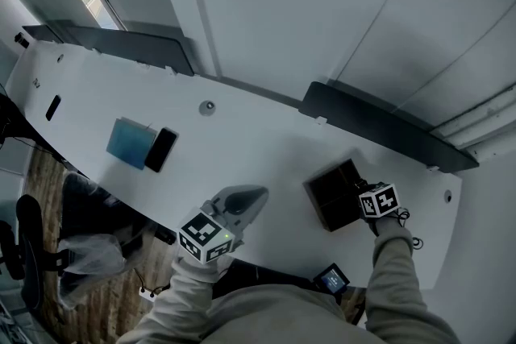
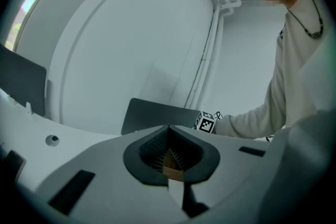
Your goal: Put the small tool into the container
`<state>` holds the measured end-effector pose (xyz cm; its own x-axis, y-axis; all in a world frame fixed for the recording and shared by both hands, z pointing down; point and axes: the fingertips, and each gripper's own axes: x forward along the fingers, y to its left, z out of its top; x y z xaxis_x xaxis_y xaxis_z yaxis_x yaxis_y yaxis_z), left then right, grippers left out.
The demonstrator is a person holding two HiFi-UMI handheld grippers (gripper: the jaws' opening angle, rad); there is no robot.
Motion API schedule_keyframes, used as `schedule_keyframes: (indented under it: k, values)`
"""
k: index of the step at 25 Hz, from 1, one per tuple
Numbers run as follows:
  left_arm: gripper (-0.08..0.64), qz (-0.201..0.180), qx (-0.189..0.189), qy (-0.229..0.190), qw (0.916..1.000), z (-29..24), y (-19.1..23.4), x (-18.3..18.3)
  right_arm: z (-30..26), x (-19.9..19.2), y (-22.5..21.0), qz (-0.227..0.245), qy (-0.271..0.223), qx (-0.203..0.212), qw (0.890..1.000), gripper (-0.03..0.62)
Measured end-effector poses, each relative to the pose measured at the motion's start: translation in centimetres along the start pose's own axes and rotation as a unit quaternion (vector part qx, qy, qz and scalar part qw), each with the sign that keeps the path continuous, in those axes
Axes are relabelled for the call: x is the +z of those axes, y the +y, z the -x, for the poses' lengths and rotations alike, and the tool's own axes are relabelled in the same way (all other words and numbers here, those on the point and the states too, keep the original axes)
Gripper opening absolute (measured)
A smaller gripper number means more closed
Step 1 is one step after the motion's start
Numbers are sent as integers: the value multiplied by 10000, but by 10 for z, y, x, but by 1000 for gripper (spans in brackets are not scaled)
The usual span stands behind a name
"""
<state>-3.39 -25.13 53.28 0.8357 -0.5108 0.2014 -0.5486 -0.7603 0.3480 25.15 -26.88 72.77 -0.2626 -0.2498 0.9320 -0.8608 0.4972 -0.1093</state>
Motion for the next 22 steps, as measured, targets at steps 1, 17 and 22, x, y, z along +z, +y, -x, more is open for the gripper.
schedule_keyframes:
  k: [1,17,22]
  values:
    - [-3,38,-9,-16,10000,0,0,-1,0,0,-1,8,6,-18,10000,23]
    - [-3,193,-129,45,9997,-2,-1,-7,14,-1,10,-409,-294,426,9978,215]
    - [-3,129,-221,173,9995,0,-6,-8,15,3,14,-400,-372,416,9976,215]
